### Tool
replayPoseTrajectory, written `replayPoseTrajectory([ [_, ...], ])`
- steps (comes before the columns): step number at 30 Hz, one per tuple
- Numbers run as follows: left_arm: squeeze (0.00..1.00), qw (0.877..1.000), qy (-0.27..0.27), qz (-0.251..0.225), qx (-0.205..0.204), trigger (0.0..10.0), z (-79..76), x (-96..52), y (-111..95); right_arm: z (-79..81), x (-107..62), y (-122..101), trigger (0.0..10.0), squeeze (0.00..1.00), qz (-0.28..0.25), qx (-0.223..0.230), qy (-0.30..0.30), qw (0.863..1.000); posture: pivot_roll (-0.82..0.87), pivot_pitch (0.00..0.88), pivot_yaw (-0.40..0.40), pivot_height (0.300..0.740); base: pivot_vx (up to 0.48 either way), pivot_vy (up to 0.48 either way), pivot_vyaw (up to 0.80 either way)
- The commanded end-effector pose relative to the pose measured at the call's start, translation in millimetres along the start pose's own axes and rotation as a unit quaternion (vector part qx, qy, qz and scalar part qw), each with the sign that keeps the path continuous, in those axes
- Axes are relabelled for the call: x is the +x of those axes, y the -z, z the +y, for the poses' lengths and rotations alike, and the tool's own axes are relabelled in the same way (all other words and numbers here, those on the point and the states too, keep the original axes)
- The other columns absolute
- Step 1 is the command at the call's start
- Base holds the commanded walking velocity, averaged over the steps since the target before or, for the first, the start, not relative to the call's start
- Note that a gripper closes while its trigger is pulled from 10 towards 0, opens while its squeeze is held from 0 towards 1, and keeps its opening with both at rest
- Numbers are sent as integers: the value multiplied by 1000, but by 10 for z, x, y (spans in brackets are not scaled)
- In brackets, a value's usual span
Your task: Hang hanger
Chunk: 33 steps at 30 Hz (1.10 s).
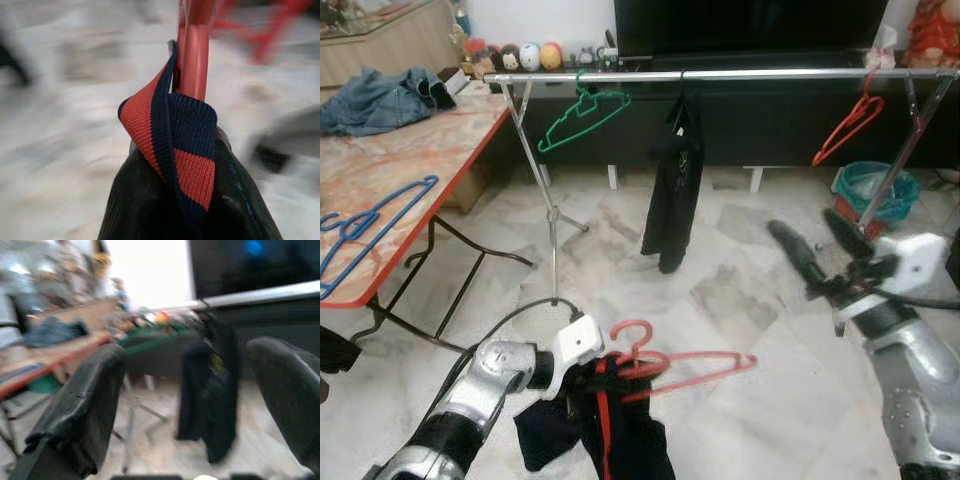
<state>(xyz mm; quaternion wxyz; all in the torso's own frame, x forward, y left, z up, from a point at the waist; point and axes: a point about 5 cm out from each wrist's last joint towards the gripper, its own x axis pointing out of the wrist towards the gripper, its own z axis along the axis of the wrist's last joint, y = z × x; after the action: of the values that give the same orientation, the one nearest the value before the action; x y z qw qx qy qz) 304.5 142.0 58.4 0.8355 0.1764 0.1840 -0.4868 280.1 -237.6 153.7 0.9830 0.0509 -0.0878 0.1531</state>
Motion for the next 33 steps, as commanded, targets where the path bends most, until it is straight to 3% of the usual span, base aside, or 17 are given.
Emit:
replayPoseTrajectory([
  [1,0,996,-85,-12,16,10000,207,-62,-91,-31,-41,149,10000,0,39,-8,27,999,-4,39,72,740,0,0,0],
  [3,0,990,-139,-35,-5,10000,310,-76,-151,-178,-92,357,10000,0,105,-22,101,989,-9,38,72,740,0,0,0],
  [4,0,986,-161,-35,-8,10000,352,-80,-180,-305,-158,506,10000,0,152,-25,163,974,-9,38,73,740,0,0,0],
  [5,0,986,-161,-35,-8,10000,352,-80,-180,-305,-158,506,10000,0,152,-25,163,974,-9,38,73,740,0,0,0],
  [6,0,981,-187,-45,-14,10000,398,-84,-230,-456,-276,674,10000,0,200,-10,244,949,-8,39,74,740,0,0,0],
  [7,0,976,-206,-58,-30,10000,433,-87,-269,-529,-381,797,10000,0,237,-14,280,930,-8,37,73,740,0,0,0],
  [8,0,976,-206,-58,-30,10000,433,-87,-269,-529,-381,797,10000,0,237,-14,280,930,-8,37,73,740,0,0,0],
  [10,0,971,-224,-71,-31,10000,466,-79,-310,-534,-459,924,10000,0,258,18,301,918,-7,36,72,740,0,0,0],
  [13,0,968,-225,-99,-42,10000,485,-69,-415,-384,-472,1136,10000,0,288,71,278,914,-2,33,71,740,0,0,0],
  [16,0,973,-195,-116,-45,10000,451,-38,-504,-149,-381,1292,10000,0,311,124,198,921,-1,31,71,740,0,0,0],
  [20,0,979,-153,-128,-46,10000,387,-8,-579,-13,-374,1411,10000,0,348,115,138,920,-1,19,71,740,0,0,0],
  [23,0,985,-110,-128,-26,10000,327,22,-685,74,-368,1465,10000,0,365,114,99,919,1,18,70,740,0,0,0],
  [30,0,985,-80,-149,-19,10000,282,34,-853,203,-312,1462,10000,0,355,143,51,922,4,5,65,740,0,0,0],
  [33,0,984,-57,-167,-17,10000,254,15,-999,362,-322,1514,10000,0,364,160,-12,918,4,2,64,740,0,0,0],
])
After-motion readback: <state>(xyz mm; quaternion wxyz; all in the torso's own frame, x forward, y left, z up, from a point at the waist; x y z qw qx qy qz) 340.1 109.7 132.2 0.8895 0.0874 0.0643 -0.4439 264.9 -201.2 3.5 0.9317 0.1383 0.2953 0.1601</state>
